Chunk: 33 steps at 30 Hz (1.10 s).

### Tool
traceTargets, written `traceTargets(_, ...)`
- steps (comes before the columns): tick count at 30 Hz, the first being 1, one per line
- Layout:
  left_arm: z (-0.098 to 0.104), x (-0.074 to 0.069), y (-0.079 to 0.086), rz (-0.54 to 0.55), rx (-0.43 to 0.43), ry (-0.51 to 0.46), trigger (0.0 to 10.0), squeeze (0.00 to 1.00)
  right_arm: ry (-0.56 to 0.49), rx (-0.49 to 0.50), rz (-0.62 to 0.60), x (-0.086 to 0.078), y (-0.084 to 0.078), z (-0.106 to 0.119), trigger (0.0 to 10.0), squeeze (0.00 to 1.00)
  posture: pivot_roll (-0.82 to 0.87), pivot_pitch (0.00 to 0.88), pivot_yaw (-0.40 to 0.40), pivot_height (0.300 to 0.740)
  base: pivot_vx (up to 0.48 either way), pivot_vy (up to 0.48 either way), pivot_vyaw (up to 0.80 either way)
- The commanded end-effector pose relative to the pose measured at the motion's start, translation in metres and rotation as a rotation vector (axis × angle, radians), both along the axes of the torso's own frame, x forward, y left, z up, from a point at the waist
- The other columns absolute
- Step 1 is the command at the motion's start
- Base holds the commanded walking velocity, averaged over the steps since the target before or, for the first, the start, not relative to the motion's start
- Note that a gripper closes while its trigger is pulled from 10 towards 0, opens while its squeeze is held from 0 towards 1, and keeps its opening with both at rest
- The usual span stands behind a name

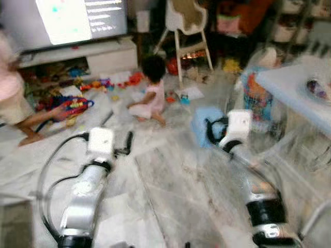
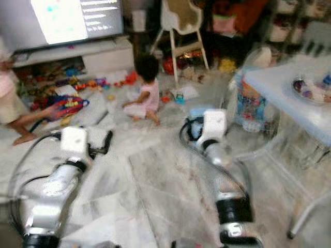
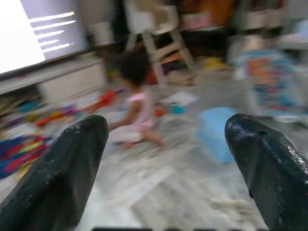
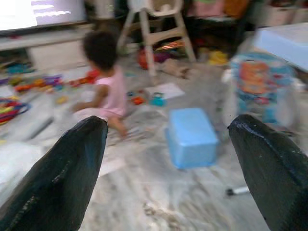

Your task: Restocking fridge

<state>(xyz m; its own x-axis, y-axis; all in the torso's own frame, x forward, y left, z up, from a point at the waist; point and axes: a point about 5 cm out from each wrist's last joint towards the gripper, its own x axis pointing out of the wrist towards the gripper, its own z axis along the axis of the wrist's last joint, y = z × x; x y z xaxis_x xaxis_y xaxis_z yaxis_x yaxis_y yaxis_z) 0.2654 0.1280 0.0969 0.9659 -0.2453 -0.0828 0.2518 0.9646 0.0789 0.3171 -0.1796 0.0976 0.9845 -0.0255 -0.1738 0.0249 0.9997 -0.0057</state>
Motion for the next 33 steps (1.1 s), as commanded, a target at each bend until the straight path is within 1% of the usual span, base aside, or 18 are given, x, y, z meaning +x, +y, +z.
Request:
traceTargets(1,0.0045,0.0019,0.0068,0.007,0.023,-0.022,10.0,0.0,-0.02,0.021,0.015,0.0037,0.009,0.0064,10.0,0.0,0.03,0.0,-0.039,0.74,0.0,0.0,-0.8)
traceTargets(4,0.0046,0.0019,0.0056,-0.002,0.014,-0.019,10.0,0.0,-0.02,0.023,0.012,0.0039,0.0086,0.0065,10.0,0.0,0.03,0.0,-0.039,0.74,0.0,0.0,-0.8)
traceTargets(7,0.0053,0.0018,0.0047,-0.011,0.01,-0.022,10.0,0.0,-0.02,0.024,0.01,0.0043,0.0084,0.0068,10.0,0.0,0.03,0.0,-0.041,0.74,0.251,0.0,-0.8)
traceTargets(16,0.006,0.0012,0.0038,-0.021,0.007,-0.028,10.0,0.0,-0.02,0.027,0.006,0.0049,0.008,0.0071,10.0,0.0,0.03,0.0,-0.041,0.74,0.311,0.289,-0.8)
traceTargets(19,0.0086,-0.0007,-0.0001,-0.064,0.002,-0.043,10.0,0.0,-0.027,0.037,-0.001,0.0061,0.0081,0.0085,10.0,0.0,0.03,0.0,-0.039,0.74,0.47,0.0,-0.71)
traceTargets(25,0.0084,0.0012,-0.0005,-0.054,-0.014,-0.032,10.0,0.0,-0.031,0.041,-0.005,0.0063,0.0076,0.0094,10.0,0.0,0.03,0.0,-0.035,0.74,0.456,0.0,0.0)
traceTargets(33,0.0083,0.0029,-0.0004,-0.051,-0.017,-0.029,10.0,0.0,-0.032,0.043,-0.012,0.0033,0.0064,0.0087,10.0,0.0,0.02,0.0,-0.032,0.74,0.356,0.319,-0.05)
